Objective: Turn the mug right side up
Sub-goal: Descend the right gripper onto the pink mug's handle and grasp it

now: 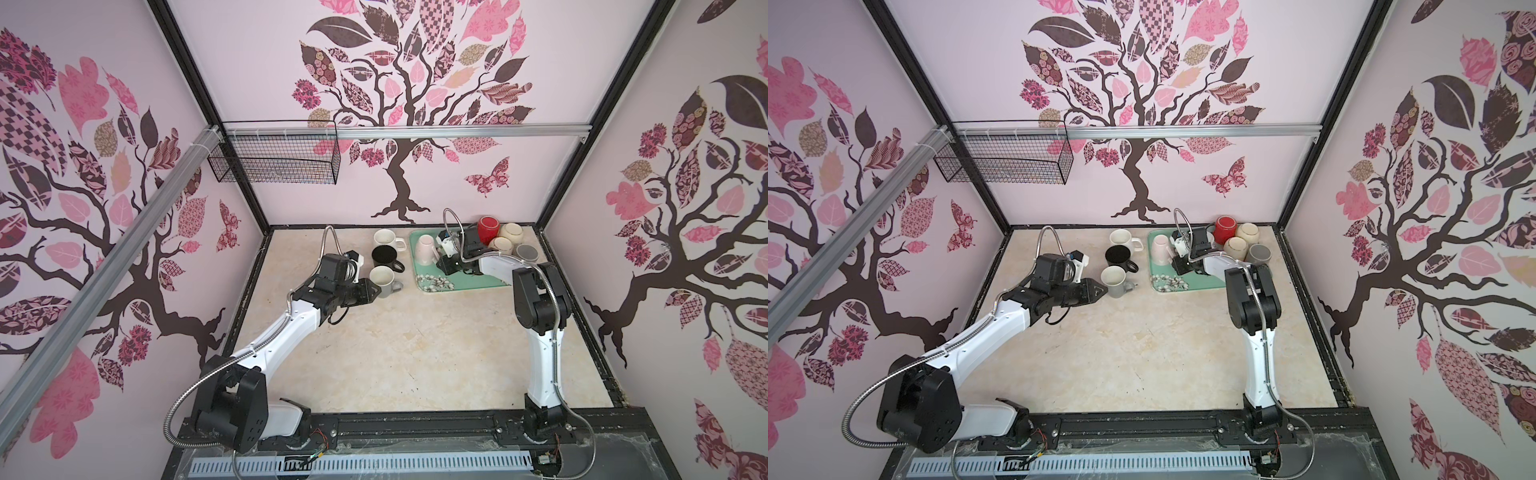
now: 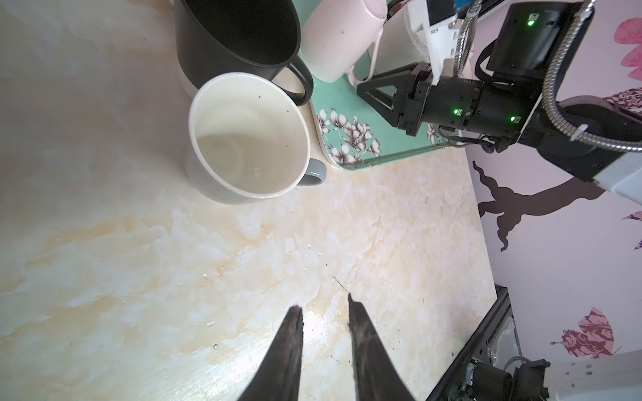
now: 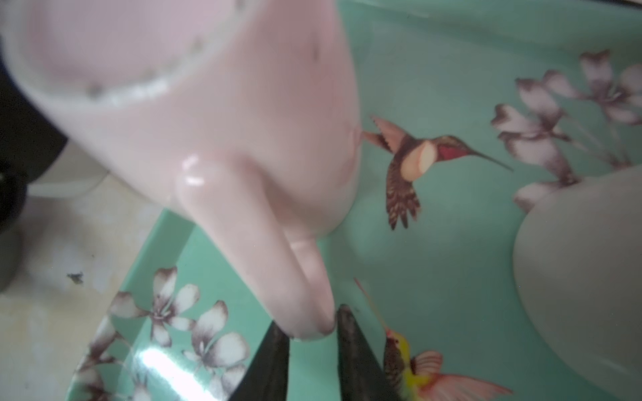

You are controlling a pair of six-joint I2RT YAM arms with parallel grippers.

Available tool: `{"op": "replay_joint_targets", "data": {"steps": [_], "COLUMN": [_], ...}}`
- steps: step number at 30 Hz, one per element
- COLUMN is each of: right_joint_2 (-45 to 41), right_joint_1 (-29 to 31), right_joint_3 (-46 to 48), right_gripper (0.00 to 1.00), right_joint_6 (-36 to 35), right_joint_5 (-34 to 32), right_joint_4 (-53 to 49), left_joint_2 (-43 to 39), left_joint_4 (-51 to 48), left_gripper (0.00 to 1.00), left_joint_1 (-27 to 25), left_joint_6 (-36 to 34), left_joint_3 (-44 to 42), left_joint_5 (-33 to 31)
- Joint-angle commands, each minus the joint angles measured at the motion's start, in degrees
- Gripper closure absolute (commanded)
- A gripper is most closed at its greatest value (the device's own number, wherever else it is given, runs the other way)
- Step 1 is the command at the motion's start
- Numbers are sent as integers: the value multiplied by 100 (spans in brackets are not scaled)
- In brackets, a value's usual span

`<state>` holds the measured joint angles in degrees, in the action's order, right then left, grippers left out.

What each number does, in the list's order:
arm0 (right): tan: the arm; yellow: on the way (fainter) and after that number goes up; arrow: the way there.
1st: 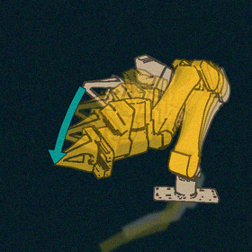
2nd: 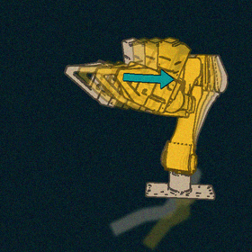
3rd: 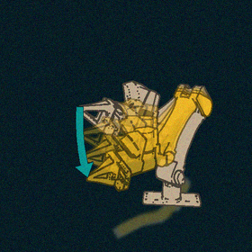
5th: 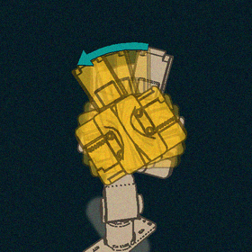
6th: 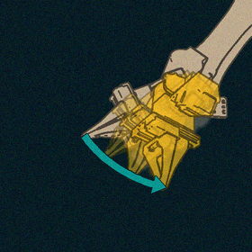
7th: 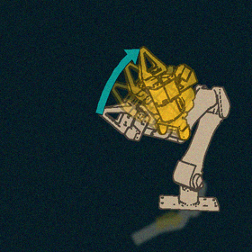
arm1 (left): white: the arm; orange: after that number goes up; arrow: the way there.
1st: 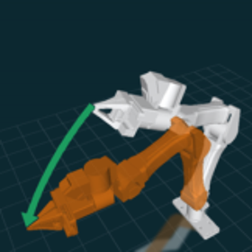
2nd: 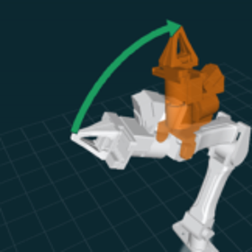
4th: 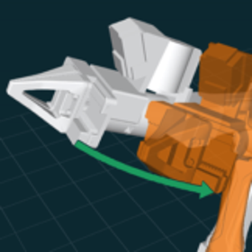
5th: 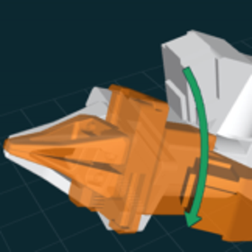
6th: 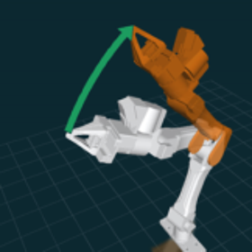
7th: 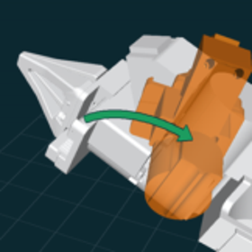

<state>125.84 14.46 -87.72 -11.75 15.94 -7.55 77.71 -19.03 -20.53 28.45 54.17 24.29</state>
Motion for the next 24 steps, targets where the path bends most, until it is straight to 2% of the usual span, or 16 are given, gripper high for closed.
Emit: {"op": "replay_joint_targets", "data": {"steps": [1,8,13,22,23,24], "right_joint_2": [-468,-772,-1131,-1430,-1386,-1327], "right_joint_1": [186,340,368,365,365,362], "right_joint_3": [74,438,867,1214,1143,1046], "right_gripper": [81,94,100,100,98,88], "right_joint_6": [-299,-265,-197,-126,-121,-122], "right_joint_5": [-275,-266,-293,-389,-433,-488], "right_joint_4": [70,179,371,579,557,528], "left_joint_2": [-245,-390,-472,-424,-391,-359], "left_joint_4": [21,3,19,100,120,136], "left_gripper": [73,73,74,74,74,74], "left_joint_1": [23,23,26,30,18,15], "left_joint_6": [-52,-24,-24,-42,-26,-23], "left_joint_3": [-212,-362,-455,-496,-482,-467], "left_joint_5": [-21,-56,-24,72,106,134]}}
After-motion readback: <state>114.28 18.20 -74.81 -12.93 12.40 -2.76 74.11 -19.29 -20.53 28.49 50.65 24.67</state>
